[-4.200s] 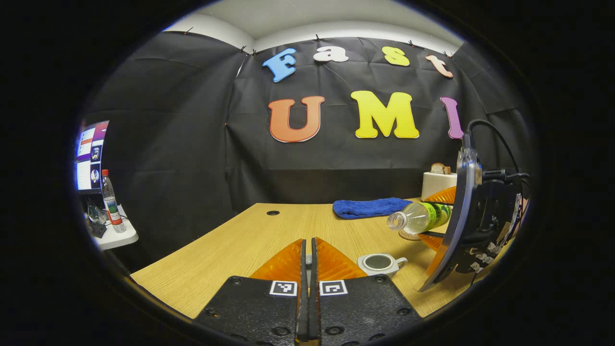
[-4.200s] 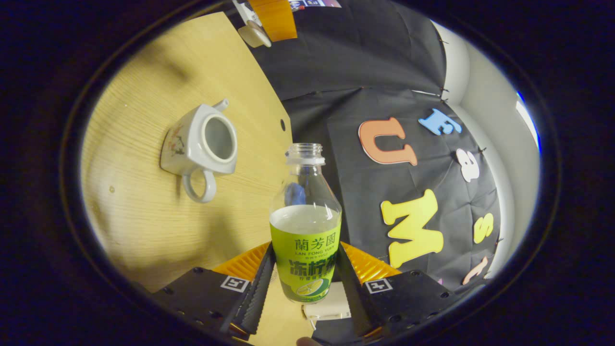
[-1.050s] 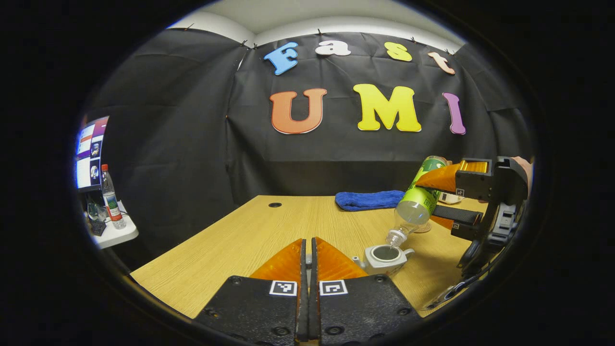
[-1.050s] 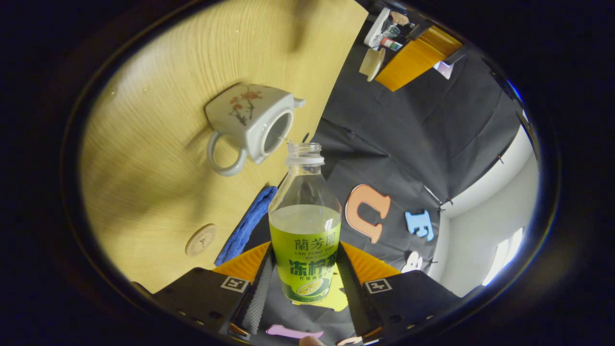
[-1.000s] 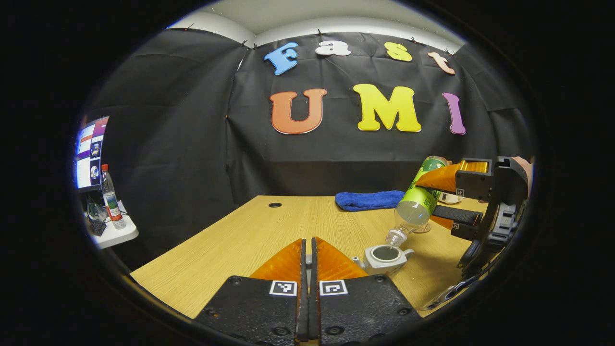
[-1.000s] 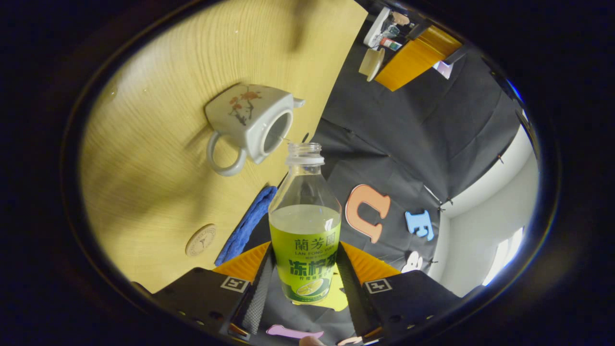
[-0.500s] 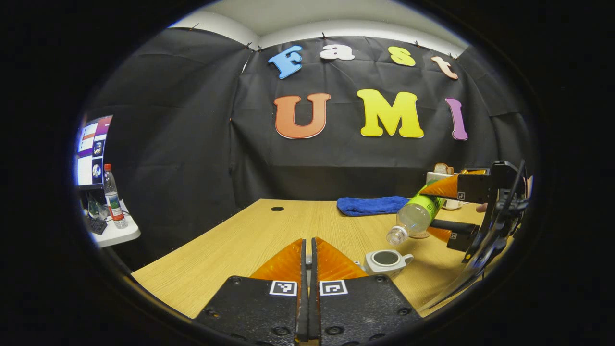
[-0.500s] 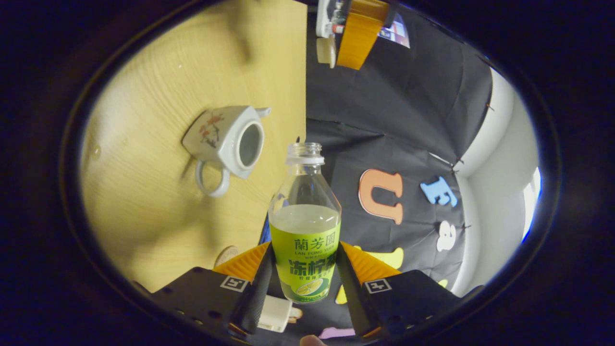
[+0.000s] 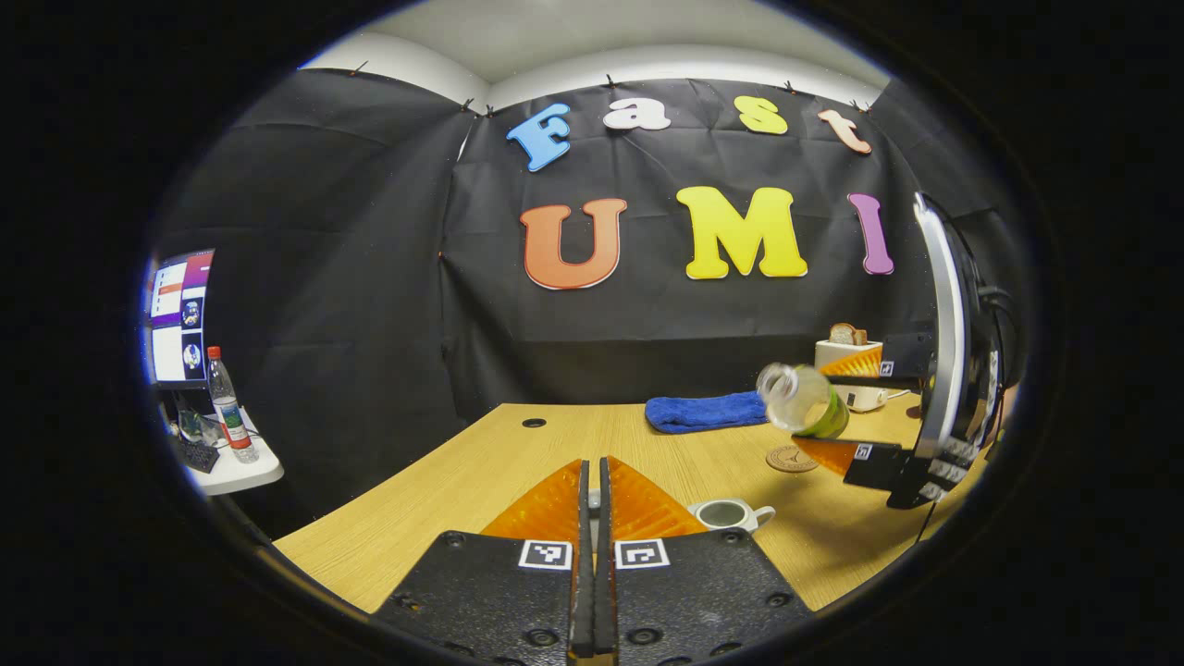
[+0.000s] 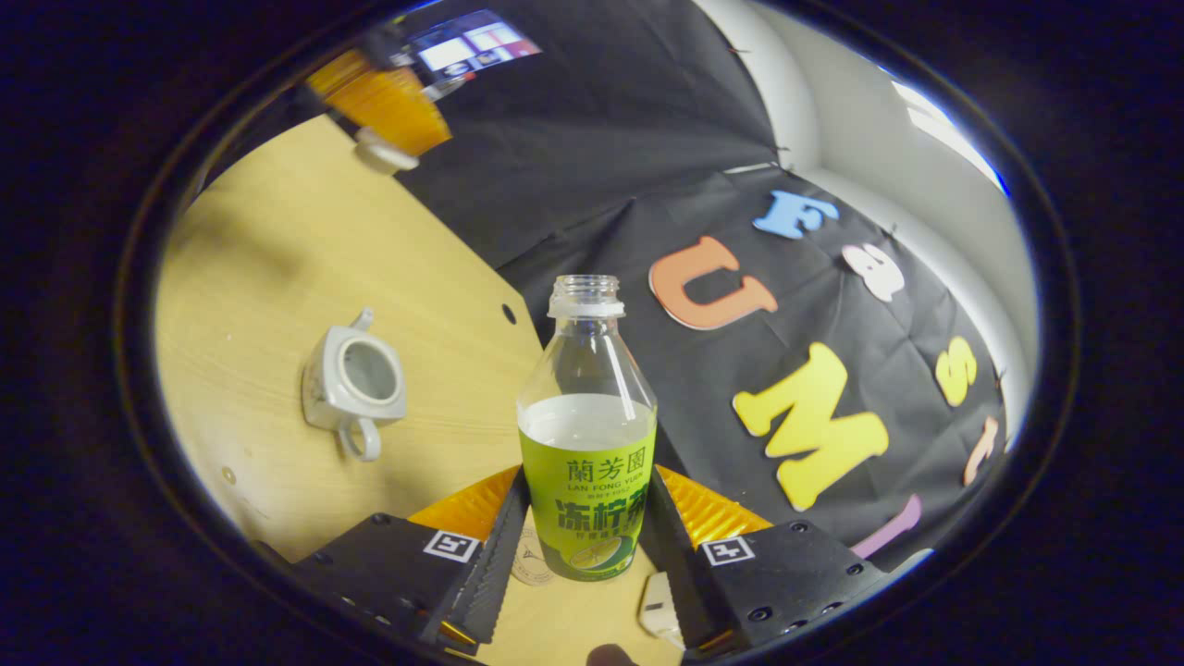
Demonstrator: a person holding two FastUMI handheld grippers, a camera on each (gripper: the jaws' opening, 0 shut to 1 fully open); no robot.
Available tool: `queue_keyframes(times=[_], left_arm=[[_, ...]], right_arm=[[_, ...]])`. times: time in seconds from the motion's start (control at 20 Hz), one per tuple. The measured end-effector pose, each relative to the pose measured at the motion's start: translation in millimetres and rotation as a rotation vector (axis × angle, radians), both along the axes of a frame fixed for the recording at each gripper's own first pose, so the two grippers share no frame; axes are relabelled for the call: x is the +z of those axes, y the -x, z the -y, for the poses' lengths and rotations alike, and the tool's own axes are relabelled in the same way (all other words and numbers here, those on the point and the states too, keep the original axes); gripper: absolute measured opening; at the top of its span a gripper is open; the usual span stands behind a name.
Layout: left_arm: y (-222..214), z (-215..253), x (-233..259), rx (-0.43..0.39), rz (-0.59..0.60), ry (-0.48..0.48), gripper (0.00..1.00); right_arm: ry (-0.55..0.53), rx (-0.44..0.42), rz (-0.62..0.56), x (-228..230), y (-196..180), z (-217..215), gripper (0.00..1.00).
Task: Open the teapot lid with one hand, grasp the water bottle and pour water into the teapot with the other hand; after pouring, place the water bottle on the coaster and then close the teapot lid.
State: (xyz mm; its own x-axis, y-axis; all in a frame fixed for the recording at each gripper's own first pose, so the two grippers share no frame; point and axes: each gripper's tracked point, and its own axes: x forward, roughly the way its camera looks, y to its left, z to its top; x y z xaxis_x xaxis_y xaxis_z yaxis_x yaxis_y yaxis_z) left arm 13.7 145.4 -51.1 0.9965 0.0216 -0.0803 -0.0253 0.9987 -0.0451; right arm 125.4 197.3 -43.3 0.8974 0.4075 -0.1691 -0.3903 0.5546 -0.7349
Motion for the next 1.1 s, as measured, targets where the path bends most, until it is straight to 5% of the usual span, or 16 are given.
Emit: queue_keyframes(times=[0.25, 0.5, 0.65, 1.1], left_arm=[[-4, 34, 7, -0.060, 0.003, 0.003, 0.03], [-4, 53, 15, -0.085, 0.011, -0.017, 0.03], [-4, 59, 20, -0.097, 0.025, -0.019, 0.03], [-5, 61, 13, -0.122, 0.021, -0.037, 0.03]], right_arm=[[-0.471, -0.105, -0.208, 29, -27, 42, 0.72], [-0.745, -0.148, -0.363, 18, -66, 53, 0.72], [-0.814, -0.191, -0.424, -2, -85, 57, 0.72], [-0.794, -0.263, -0.464, -54, -116, 50, 0.72]])
